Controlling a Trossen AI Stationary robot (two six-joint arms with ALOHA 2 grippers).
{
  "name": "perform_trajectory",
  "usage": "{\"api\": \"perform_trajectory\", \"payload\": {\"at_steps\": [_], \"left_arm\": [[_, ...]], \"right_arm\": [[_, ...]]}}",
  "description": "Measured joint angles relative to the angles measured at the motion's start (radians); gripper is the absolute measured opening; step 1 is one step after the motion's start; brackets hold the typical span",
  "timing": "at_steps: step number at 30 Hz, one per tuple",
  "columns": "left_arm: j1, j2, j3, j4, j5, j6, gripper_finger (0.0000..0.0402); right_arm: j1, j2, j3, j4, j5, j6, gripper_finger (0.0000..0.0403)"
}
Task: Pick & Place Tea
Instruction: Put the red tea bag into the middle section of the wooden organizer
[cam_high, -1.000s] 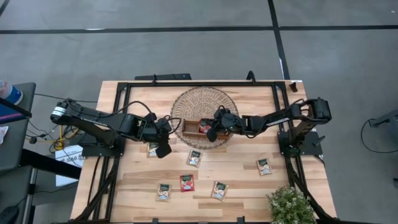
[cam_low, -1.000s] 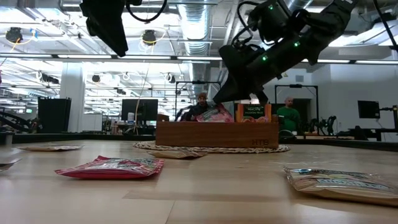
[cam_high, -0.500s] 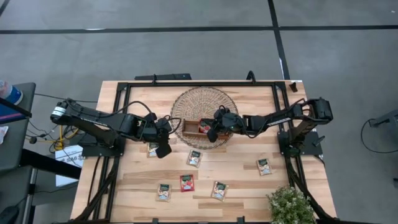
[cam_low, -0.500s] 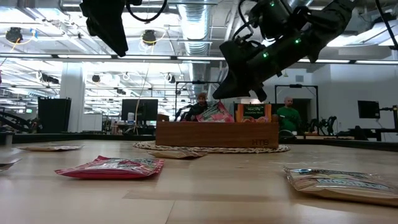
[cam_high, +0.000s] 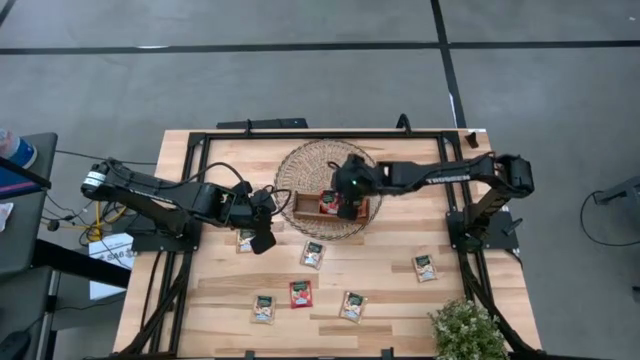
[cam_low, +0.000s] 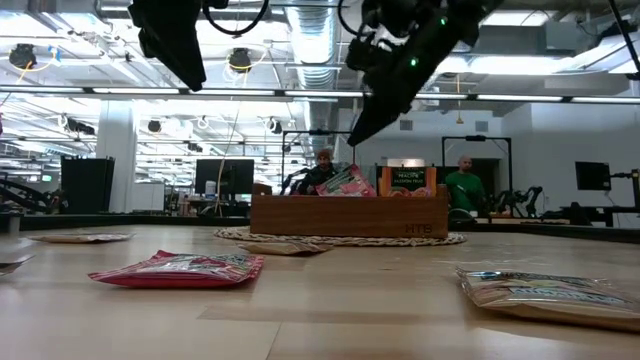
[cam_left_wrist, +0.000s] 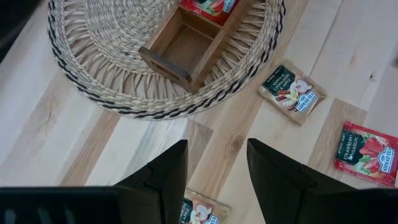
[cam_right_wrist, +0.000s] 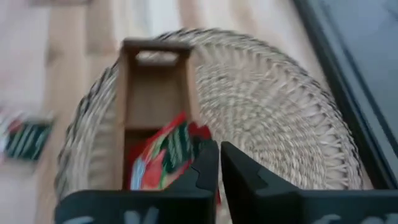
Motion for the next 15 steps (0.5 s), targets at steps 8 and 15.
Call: {"api": "perform_trajectory", "payload": {"at_steps": [8, 15], "left_arm": [[0.0, 0.0, 0.0, 0.011, 0.0, 0.0, 0.0158], [0.0, 0.0, 0.0, 0.041, 0.0, 0.0, 0.0158]], "right_arm": [[-0.088, 0.0, 0.181, -0.311, -0.29, -0.206, 0.0092], [-0.101, 0.019, 0.198, -0.358, -0.339, -0.294, 0.0159]]}}
